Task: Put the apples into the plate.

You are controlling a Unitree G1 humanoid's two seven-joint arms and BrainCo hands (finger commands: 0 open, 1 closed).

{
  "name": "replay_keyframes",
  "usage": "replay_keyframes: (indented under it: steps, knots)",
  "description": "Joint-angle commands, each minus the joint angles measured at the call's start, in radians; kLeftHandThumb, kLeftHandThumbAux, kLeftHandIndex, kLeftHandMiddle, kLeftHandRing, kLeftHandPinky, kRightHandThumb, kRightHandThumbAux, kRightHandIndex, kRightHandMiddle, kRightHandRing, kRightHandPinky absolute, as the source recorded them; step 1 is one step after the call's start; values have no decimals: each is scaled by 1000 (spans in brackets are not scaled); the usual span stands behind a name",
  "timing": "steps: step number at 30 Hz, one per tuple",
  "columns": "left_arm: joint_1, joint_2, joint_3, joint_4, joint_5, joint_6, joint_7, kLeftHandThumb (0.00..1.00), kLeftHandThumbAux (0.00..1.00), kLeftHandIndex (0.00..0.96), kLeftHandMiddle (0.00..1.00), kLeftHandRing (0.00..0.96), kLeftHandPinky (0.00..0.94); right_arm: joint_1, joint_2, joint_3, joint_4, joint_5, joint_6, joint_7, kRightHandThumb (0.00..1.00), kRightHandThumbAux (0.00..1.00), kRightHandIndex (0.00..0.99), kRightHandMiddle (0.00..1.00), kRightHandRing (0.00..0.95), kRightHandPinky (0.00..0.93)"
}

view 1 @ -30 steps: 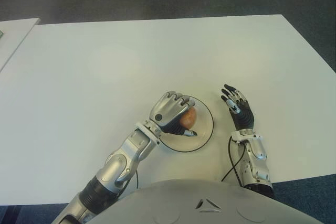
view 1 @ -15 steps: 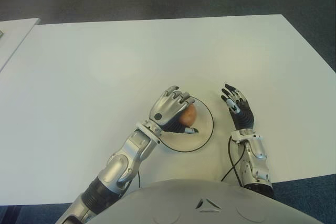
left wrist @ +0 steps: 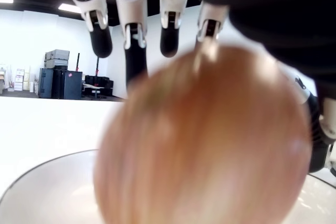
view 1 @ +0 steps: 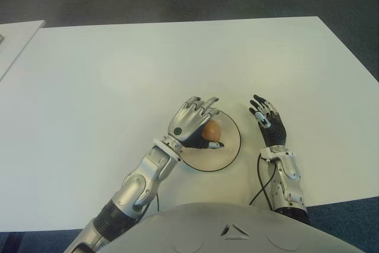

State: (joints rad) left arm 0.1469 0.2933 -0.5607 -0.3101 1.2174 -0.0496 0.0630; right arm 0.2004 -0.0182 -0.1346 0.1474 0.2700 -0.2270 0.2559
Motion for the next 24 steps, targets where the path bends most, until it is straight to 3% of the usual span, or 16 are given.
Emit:
replay_keyframes:
  steps: [1,24]
  knots:
    - [12,-2,0,10,5,12,8,210,398,242,170,133,153,24,7,6,17,-3,30,-5,521,640,214,144,108,123]
    - [20,0,-9,3,23,37,-20,183,412,137,98,84,132,29,6,12,13,-16,32,-15,525,622,235,136,92,97]
